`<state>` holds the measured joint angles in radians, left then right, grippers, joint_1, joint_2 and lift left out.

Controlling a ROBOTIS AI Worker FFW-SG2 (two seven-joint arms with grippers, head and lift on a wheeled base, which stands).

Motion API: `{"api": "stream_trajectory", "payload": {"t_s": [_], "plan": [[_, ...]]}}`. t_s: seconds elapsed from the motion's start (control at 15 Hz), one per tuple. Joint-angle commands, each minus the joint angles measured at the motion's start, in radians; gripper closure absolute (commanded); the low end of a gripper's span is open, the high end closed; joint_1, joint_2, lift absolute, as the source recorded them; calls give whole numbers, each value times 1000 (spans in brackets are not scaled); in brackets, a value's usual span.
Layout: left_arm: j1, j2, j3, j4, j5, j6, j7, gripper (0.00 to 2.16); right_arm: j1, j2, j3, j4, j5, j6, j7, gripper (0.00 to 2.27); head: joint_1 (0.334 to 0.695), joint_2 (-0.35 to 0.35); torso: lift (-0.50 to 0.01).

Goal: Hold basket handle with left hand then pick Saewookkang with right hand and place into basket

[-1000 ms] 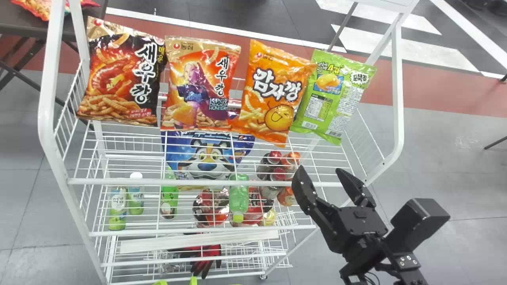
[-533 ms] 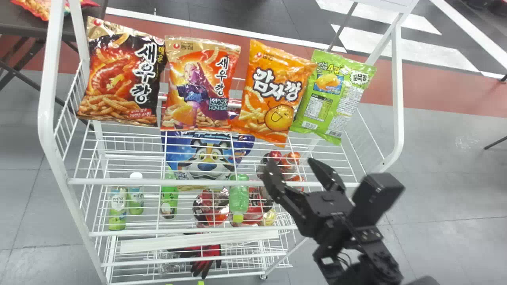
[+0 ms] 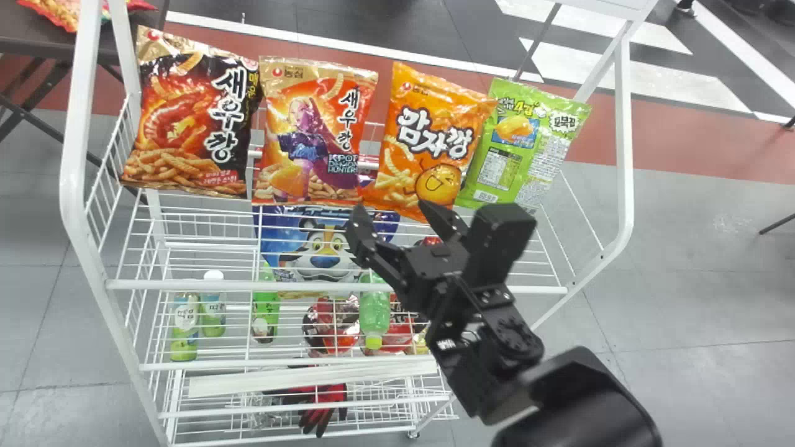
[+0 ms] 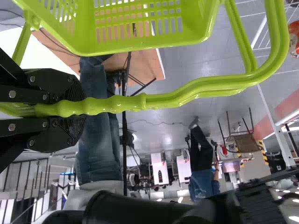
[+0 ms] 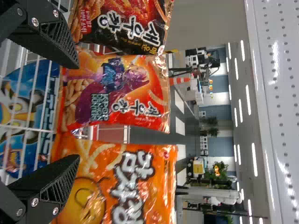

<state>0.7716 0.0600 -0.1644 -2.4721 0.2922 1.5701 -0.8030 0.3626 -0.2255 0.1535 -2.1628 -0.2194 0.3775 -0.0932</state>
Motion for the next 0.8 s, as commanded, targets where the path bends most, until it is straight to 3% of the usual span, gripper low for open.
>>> {"api": "stream_trajectory", "payload": {"t_s": [0.0, 0.4, 0.73], "plan": [[0, 0, -9, 2, -19, 1, 5, 1821, -85, 6, 54, 90, 17, -22, -2, 140, 695, -350, -19], [0, 1, -17, 10, -42, 1, 7, 1821, -243, 44, 103, 271, 11, -65, -13, 140, 695, -332, -19], [-5, 0, -17, 28, -42, 1, 1, 1821, -356, 48, 120, 374, 0, -56, -11, 140, 695, -301, -19]]}}
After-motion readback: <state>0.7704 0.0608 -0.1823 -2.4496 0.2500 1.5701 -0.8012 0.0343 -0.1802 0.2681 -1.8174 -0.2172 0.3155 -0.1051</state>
